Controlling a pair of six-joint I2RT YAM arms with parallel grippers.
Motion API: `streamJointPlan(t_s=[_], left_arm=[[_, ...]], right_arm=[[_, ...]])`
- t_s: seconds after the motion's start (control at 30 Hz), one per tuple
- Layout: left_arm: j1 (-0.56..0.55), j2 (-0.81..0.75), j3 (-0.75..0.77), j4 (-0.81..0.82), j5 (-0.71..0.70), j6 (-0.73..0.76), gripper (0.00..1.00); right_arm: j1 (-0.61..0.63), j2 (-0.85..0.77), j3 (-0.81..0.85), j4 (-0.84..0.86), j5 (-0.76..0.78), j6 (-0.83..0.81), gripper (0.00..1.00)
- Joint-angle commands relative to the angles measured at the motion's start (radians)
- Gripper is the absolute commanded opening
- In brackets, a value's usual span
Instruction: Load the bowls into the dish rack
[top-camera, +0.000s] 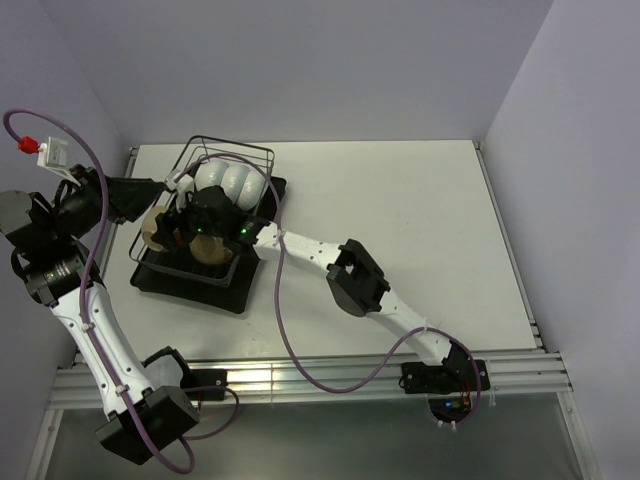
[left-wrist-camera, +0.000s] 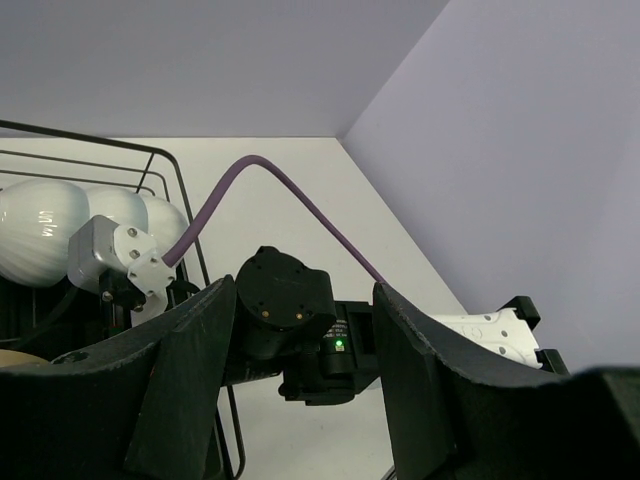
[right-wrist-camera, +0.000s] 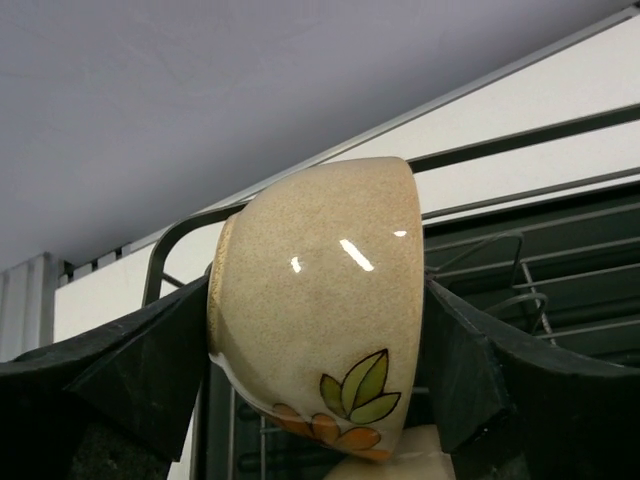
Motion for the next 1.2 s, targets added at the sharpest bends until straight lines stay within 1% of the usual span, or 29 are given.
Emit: streamJointPlan(t_s=[0.0,0.1,0.17,0.47,0.87,1.03,1.17], left_arm=[[0.005,-0.001,-0.003,0.056,0.019,-0.023,0.63],[0.005,0.0,-0.002,0.058,0.02,-0.028,0.63],[0.005,-0.001,0.0,0.058,0.022,-0.028,0.63],[0.005,0.0,0.001,0.059,0.023,-0.028,0.63],[0.005,0.01,0.006,0.032,0.023,-0.004,0.64],[0.005,0.016,0.02,-0.001,0.023,0.029,0.63],[0.005,0.017,0.021,-0.014,0.022,0.039,0.64]], right_arm=[[-0.034,0.005,0.036,0.068,0.071,-0.007,0.88],[-0.037,0.007,0.033,0.07,0.094,-0.007,0.96],[-0.04,0.008,0.031,0.07,0.105,-0.009,0.98],[-0.046,0.013,0.02,0.068,0.131,-0.026,1.0],[-0.05,0.014,0.01,0.054,0.067,-0.052,1.0],[-0.051,0.003,-0.003,0.044,0.065,-0.108,1.0],[-0.051,-0.006,0.003,0.01,0.107,-0.162,1.0]])
